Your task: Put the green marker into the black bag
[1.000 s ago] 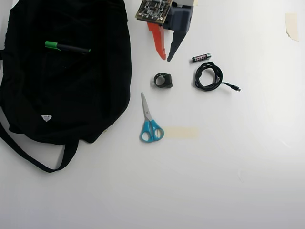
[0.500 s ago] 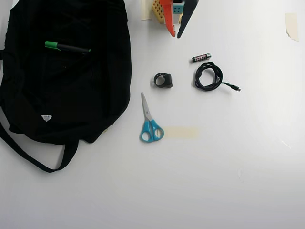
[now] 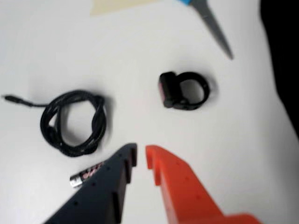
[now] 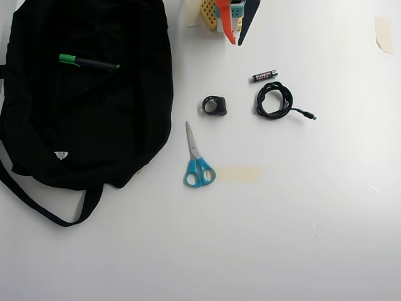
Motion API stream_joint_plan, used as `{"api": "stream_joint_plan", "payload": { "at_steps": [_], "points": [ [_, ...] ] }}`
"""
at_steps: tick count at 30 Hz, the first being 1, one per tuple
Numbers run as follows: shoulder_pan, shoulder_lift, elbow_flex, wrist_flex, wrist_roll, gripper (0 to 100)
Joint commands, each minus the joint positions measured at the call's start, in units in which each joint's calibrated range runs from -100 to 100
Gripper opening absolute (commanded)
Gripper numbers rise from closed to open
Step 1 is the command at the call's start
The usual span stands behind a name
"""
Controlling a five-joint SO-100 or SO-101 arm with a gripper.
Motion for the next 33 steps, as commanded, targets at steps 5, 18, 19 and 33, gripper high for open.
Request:
{"api": "stream_joint_plan", "payload": {
  "at_steps": [5,18,19,33],
  "points": [
    [-2.44,-8.89,8.23,-0.65,0.22,2],
    [-2.06,-15.44,27.28,-3.93,0.22,2],
    [-1.99,-15.44,29.26,-5.22,0.28,2],
    [-2.21,-15.53,41.66,-10.13,0.01,2]
  ]
}}
